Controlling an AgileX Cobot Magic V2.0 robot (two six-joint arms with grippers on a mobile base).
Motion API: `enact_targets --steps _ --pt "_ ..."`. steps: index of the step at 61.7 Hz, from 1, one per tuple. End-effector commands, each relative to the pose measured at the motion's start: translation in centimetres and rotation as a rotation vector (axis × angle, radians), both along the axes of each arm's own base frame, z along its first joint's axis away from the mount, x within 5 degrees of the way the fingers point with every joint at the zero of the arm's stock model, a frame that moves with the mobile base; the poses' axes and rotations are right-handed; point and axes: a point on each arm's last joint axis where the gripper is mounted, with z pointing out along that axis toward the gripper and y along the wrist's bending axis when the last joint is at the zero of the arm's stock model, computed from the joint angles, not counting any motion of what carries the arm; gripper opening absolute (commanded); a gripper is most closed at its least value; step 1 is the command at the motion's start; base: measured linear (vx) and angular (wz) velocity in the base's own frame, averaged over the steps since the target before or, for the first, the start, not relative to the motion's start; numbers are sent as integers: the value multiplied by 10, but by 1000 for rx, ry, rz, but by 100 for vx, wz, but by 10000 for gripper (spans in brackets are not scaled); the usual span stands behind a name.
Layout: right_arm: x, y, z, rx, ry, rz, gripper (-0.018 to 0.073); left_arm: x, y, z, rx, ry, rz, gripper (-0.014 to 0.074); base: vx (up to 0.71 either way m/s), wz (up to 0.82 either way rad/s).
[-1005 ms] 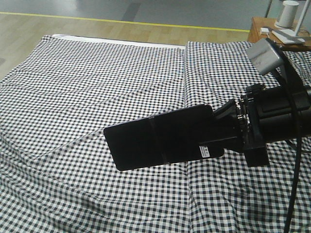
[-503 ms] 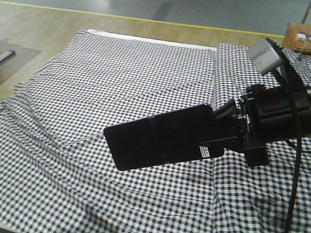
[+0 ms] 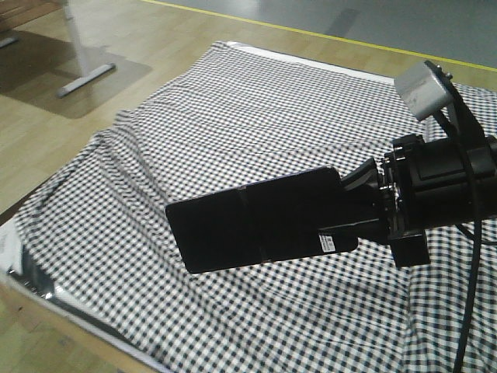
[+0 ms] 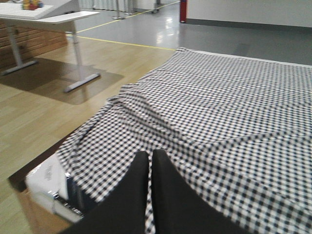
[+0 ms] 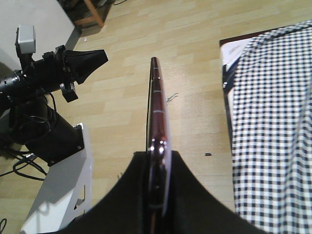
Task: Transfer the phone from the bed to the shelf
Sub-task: 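Hold the phone in the right gripper while the base turns away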
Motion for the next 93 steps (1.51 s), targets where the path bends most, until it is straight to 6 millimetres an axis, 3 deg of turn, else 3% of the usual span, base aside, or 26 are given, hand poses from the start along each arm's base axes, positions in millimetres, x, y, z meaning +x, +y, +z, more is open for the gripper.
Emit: enact_targets --steps 1,93 --pt "-11 3 20 103 -13 55 -1 1 0 6 -9 -74 5 1 -7 40" --pt "-11 3 20 103 -13 55 -1 1 0 6 -9 -74 5 1 -3 37"
